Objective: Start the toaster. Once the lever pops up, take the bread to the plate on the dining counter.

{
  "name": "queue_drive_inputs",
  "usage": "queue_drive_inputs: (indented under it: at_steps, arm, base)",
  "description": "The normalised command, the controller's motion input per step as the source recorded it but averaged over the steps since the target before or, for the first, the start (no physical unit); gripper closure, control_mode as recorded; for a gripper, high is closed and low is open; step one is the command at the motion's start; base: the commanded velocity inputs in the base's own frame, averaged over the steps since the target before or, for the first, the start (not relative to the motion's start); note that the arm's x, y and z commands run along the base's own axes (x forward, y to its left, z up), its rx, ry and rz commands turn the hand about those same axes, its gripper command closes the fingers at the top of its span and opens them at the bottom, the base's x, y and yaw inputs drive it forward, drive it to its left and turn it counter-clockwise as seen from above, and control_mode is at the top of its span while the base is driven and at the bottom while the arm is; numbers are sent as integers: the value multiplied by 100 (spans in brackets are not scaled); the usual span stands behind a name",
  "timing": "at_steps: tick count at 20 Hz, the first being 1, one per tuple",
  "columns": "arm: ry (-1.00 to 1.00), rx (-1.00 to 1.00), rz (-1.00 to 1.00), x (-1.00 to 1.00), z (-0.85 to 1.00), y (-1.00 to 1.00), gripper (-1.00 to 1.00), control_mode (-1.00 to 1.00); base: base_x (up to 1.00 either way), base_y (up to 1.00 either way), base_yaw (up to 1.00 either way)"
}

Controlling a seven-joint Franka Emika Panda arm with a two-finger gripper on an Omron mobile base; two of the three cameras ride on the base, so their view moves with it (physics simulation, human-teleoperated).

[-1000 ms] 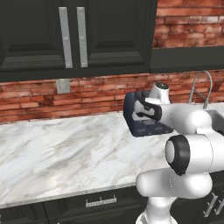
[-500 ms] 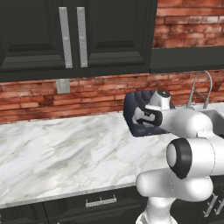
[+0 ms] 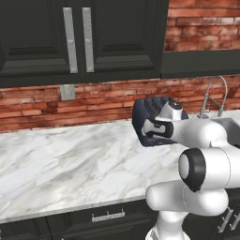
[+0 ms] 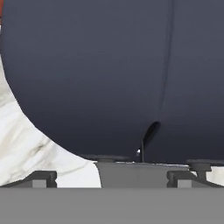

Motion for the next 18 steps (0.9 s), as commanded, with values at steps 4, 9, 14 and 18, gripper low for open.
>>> queue_drive_inputs:
  at_steps: [4,9,14,18]
  arm:
    - [0,0,0,0,-11,0,-100,-100]
    - [0,0,0,0,-18,0,-100,-100]
    - [0,0,0,0,-19,0,-100,-100]
    - [0,0,0,0,-14,0,-100,-100]
  base:
    - [0,0,0]
    - [0,0,0]
    - [0,0,0]
    - [0,0,0]
